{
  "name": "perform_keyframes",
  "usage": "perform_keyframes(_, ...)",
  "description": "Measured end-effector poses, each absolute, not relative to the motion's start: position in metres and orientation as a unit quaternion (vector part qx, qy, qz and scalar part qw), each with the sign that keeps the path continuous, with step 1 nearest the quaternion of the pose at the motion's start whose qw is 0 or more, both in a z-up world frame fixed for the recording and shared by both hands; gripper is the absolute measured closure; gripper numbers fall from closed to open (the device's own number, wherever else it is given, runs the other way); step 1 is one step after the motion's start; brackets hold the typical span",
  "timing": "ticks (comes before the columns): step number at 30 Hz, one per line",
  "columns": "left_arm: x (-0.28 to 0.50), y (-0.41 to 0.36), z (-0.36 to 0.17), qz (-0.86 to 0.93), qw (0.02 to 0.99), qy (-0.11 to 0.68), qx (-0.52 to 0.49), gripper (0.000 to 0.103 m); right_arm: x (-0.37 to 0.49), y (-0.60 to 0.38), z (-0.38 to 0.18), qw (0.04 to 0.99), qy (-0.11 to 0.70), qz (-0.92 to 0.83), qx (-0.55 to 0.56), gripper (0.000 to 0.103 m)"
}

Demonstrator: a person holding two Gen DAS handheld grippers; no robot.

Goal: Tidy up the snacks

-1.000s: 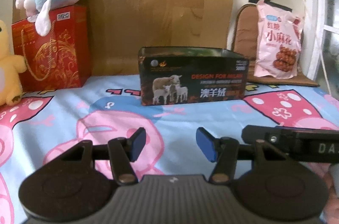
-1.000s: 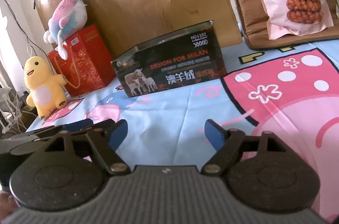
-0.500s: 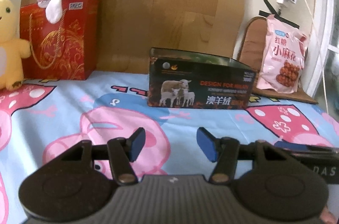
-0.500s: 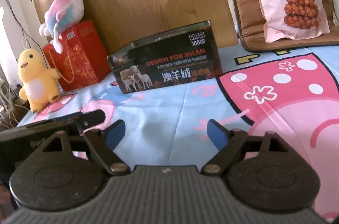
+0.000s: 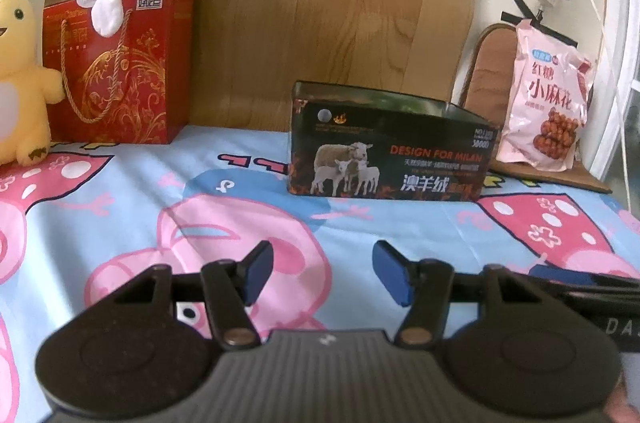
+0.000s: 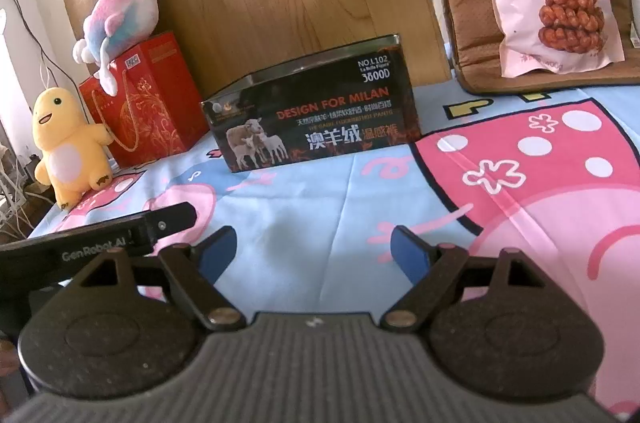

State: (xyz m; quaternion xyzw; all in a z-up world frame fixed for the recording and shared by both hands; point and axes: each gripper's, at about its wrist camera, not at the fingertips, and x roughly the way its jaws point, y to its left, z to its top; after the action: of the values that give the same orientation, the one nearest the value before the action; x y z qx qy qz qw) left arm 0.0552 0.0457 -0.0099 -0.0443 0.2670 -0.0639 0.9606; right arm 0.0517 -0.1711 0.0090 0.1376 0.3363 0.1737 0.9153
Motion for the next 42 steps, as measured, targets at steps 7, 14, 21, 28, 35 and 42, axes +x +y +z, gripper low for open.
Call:
perform_keyframes(7, 0.059, 0.044, -0.011, -0.037, 0.958, 0.282, -0.037, 0.047, 0.052, -0.171, 0.008, 0.915, 0.338, 0.174, 0.137, 0.017)
perform_keyframes(14, 0.061, 0.043, -0.012, -0.017, 0.957, 0.287, -0.029, 0.039, 0.052, -0.171, 0.008, 0.916, 0.338, 0.164, 0.138, 0.017)
perform_keyframes(21, 0.063, 0.039, -0.012, -0.017, 0.956, 0.292, -0.016, 0.039, 0.051, -0.171, 0.008, 0.916, 0.338, 0.166, 0.139, 0.017)
perform_keyframes(28, 0.064, 0.037, -0.013, -0.018, 0.955, 0.297, -0.012, 0.035, 0.051, -0.172, 0.008, 0.916, 0.337, 0.166, 0.140, 0.017)
perform_keyframes(35, 0.062, 0.035, -0.013, -0.027, 0.956, 0.293, -0.007, 0.028, 0.049, -0.176, 0.008, 0.917, 0.329, 0.167, 0.153, 0.017)
perform_keyframes(42, 0.061, 0.033, -0.012, -0.034, 0.956, 0.291, -0.001, 0.028, 0.046, -0.179, 0.009, 0.918, 0.319, 0.174, 0.159, 0.017)
